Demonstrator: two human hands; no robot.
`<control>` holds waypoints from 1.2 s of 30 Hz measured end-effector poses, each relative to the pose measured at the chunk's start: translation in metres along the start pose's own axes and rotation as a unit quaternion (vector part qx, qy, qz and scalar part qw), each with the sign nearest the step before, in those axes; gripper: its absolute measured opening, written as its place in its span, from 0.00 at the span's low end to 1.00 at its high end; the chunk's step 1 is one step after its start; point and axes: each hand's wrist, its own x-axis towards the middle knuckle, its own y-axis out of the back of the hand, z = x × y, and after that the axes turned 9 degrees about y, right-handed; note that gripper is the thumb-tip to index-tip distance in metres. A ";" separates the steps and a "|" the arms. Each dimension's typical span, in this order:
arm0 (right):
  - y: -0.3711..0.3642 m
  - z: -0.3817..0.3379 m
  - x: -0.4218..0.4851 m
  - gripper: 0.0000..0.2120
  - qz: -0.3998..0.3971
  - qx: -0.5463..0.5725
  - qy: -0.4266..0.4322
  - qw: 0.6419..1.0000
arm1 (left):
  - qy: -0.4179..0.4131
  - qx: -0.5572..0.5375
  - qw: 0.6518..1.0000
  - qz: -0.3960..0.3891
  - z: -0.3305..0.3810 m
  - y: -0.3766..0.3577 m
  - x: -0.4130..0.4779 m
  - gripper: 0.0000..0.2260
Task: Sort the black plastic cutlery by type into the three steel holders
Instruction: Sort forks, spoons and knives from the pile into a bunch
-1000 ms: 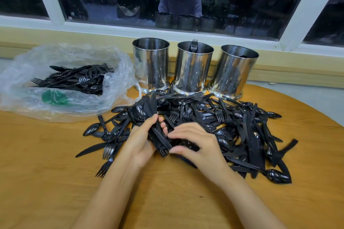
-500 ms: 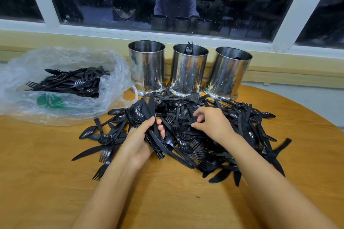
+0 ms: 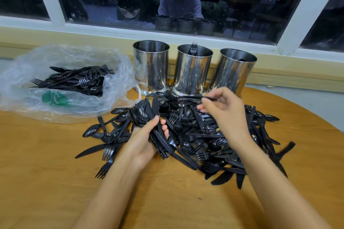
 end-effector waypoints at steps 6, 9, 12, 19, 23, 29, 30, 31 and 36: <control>-0.030 0.010 -0.041 0.04 -0.005 0.042 0.003 0.999 | -0.017 0.000 1.000 -0.009 -0.002 -0.002 -0.001 0.16; -0.040 0.021 -0.051 0.05 -0.064 -0.012 0.054 0.996 | -0.028 0.004 1.000 -0.003 -0.001 -0.001 0.000 0.20; -0.045 0.031 -0.057 0.05 -0.114 -0.077 0.109 0.984 | -0.029 0.002 1.000 -0.012 0.002 0.001 0.001 0.21; -0.038 0.036 -0.053 0.11 -0.195 -0.097 0.153 0.964 | -0.060 -0.088 0.994 -0.009 0.008 0.008 0.005 0.03; -0.021 0.043 -0.024 0.08 -0.113 -0.131 0.052 0.984 | -0.085 -0.121 0.989 -0.004 0.013 0.009 0.003 0.04; -0.018 0.066 0.016 0.12 -0.192 -0.283 0.006 0.940 | -0.071 -0.112 0.991 -0.007 0.012 0.009 0.003 0.04; -0.021 0.066 0.019 0.13 -0.224 -0.298 0.010 0.928 | -0.071 -0.109 0.991 -0.007 0.012 0.009 0.003 0.05; -0.024 0.066 0.022 0.15 -0.252 -0.312 0.011 0.916 | -0.071 -0.107 0.992 -0.008 0.012 0.008 0.002 0.05; -0.036 0.064 0.030 0.19 -0.336 -0.371 -0.013 0.866 | -0.067 -0.100 0.993 -0.008 0.012 0.008 0.002 0.05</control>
